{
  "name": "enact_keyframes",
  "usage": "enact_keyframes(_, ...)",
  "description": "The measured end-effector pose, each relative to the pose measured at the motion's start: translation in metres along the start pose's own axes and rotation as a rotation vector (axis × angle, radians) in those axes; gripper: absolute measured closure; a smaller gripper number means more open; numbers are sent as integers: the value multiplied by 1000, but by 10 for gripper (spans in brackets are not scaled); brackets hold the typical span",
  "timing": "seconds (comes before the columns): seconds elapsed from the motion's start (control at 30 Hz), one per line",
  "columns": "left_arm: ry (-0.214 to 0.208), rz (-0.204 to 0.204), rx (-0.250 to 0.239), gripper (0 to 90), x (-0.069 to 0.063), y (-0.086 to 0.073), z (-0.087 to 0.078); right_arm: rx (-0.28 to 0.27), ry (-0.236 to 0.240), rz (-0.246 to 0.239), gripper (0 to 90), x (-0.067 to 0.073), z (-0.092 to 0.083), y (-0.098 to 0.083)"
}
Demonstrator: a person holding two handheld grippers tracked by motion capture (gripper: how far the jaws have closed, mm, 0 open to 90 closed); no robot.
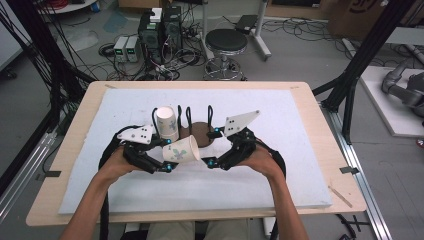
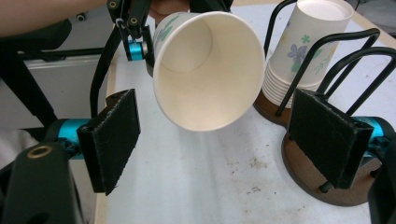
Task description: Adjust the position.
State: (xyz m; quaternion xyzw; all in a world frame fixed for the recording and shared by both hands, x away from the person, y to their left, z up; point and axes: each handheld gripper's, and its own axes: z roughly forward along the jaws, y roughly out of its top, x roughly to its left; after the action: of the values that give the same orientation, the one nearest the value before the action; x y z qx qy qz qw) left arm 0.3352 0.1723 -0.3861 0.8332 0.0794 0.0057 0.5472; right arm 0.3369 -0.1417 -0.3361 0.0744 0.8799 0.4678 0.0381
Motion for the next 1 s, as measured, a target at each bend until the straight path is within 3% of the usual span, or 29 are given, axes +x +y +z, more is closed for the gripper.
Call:
enact_keyframes(0.43,-8,-23,-97,362,0,-9,0,-79,5,46,175,1,2,-15)
enact_keyframes(0.67,-4,-17,-112,362,0,-8,0,-126,11,66,174,0,5,-21)
enact_keyframes(0.83,-15,-18,-138,362,-2,-8,0,-203,24,91,174,0,6,-28)
enact_keyframes(1.0,-18,-12,-148,362,-3,-7,0,-241,31,103,175,0,8,-33)
